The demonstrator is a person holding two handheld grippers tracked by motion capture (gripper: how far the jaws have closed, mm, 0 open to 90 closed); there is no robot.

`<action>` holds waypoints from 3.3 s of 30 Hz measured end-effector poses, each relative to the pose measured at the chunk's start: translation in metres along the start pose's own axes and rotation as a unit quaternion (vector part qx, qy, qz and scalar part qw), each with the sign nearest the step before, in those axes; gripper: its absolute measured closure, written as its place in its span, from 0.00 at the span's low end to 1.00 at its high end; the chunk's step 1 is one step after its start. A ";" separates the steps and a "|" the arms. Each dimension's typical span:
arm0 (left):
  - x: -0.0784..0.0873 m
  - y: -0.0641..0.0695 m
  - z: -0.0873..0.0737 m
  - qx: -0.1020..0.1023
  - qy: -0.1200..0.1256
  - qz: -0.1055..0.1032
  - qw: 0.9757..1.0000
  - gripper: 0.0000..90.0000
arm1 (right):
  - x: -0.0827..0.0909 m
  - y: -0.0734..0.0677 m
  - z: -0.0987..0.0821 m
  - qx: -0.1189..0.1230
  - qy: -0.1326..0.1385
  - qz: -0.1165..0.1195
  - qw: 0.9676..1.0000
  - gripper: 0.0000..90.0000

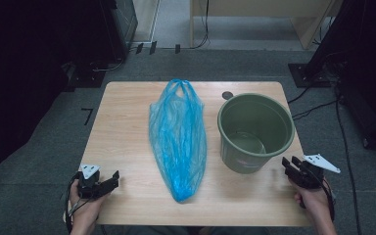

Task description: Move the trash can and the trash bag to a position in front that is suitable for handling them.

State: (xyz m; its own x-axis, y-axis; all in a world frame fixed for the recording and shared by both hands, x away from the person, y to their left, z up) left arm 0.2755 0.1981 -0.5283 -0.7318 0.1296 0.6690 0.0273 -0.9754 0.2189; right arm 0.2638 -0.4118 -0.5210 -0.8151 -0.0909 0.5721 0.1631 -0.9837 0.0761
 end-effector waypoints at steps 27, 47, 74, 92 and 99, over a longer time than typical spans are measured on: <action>-0.006 0.118 0.048 -0.009 0.040 -0.135 0.990 0.75 | -0.011 -0.045 0.038 0.053 0.041 0.051 0.996 0.78; -0.019 0.185 0.057 -0.046 0.033 -0.163 0.985 0.85 | -0.012 -0.068 0.058 0.117 0.057 0.060 0.990 0.79; -0.031 0.252 0.065 -0.086 0.043 -0.175 0.980 1.00 | -0.021 -0.096 0.080 0.061 0.058 0.078 0.993 0.97; 0.001 0.212 0.048 -0.079 0.047 -0.159 0.983 1.00 | 0.001 -0.139 0.075 0.084 0.041 0.099 0.991 1.00; 0.010 0.196 0.044 -0.084 0.059 -0.148 0.984 0.87 | 0.006 -0.145 0.073 0.086 0.045 0.100 0.990 0.83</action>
State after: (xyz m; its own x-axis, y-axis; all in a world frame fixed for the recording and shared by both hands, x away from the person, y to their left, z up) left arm 0.3038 0.0161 -0.4479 -0.7649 0.4002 0.5047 -0.3046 -0.9152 0.2639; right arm 0.2754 -0.2580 -0.4693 -0.8018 -0.3020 0.5156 0.4124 -0.9041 0.1118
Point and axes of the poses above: each handheld gripper's, and its own axes: x roughly backward along the jaws, z roughly out of its top, y roughly to its right, the point moved 5 cm from there along -x, roughly forward along the jaws, and after that the axes turned 13 degrees about x, right-handed, at the moved point
